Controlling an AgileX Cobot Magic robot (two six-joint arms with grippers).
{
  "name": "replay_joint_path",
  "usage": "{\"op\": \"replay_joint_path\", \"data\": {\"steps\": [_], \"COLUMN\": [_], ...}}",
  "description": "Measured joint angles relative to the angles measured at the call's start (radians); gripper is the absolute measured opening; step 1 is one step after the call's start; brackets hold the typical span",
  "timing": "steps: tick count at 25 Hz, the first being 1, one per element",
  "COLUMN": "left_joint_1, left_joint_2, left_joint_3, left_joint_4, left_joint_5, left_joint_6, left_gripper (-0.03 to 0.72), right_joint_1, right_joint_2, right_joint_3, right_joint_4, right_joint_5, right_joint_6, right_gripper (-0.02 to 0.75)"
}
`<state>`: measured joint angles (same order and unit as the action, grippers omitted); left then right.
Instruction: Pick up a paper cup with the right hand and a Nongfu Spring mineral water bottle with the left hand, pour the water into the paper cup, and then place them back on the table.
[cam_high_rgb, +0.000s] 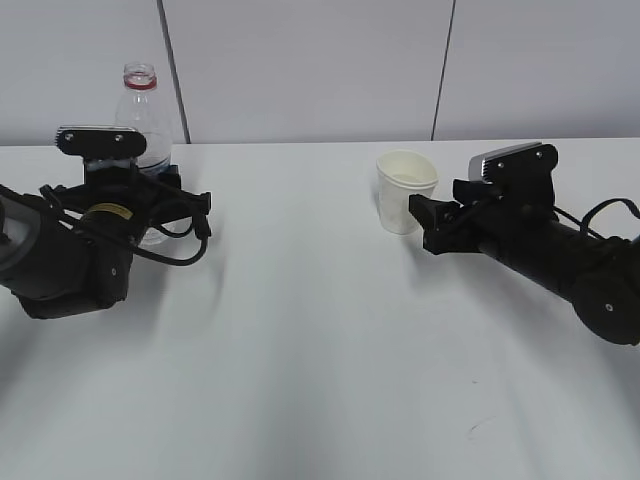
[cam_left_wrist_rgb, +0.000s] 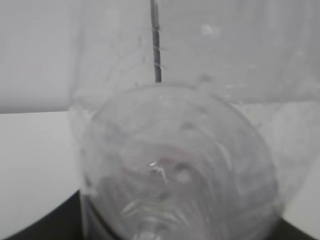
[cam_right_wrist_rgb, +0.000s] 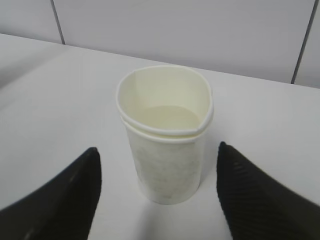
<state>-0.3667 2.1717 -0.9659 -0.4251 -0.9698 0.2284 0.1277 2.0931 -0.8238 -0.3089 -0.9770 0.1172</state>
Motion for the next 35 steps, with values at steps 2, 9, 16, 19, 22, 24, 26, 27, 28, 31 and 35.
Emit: {"op": "replay_joint_path", "data": {"steps": [2, 9, 16, 19, 22, 24, 26, 27, 28, 31, 35], "left_joint_1": [0.0, 0.001, 0.001, 0.001, 0.001, 0.0, 0.0, 0.0, 0.0, 0.0, 0.0], "left_joint_2": [0.0, 0.005, 0.009, -0.009, -0.028, -0.038, -0.043, -0.045, -0.05, -0.057, -0.057], "left_joint_3": [0.0, 0.0, 0.0, 0.001, 0.01, 0.012, 0.012, 0.012, 0.012, 0.012, 0.012], "left_joint_4": [0.001, 0.001, 0.009, 0.01, 0.007, -0.002, -0.006, -0.009, -0.009, -0.009, -0.024], "left_joint_5": [0.0, 0.031, 0.086, 0.118, 0.146, 0.159, 0.167, 0.17, 0.173, 0.173, 0.17], "left_joint_6": [0.0, 0.0, 0.039, 0.068, 0.089, 0.098, 0.103, 0.103, 0.104, 0.105, 0.106], "left_gripper": [0.37, 0.465, 0.471, 0.472, 0.472, 0.472, 0.473, 0.478, 0.484, 0.494, 0.497], "right_joint_1": [0.0, 0.0, 0.0, 0.0, 0.0, 0.0, 0.0, 0.0, 0.0, 0.0, 0.0], "right_joint_2": [0.0, 0.0, 0.0, 0.0, 0.0, -0.001, -0.004, -0.009, -0.011, -0.018, -0.018], "right_joint_3": [0.0, 0.0, 0.0, 0.0, 0.0, 0.0, 0.0, 0.0, 0.0, 0.0, 0.0], "right_joint_4": [0.0, 0.0, 0.0, 0.0, 0.0, 0.0, 0.0, 0.0, 0.0, 0.0, 0.0], "right_joint_5": [-0.002, -0.005, -0.006, -0.007, -0.007, -0.007, -0.007, -0.007, -0.007, -0.007, -0.007], "right_joint_6": [0.0, 0.0, 0.0, 0.0, 0.0, 0.0, 0.0, 0.0, 0.0, 0.0, 0.0], "right_gripper": [0.537, 0.537, 0.537, 0.537, 0.537, 0.537, 0.536, 0.536, 0.536, 0.536, 0.536]}}
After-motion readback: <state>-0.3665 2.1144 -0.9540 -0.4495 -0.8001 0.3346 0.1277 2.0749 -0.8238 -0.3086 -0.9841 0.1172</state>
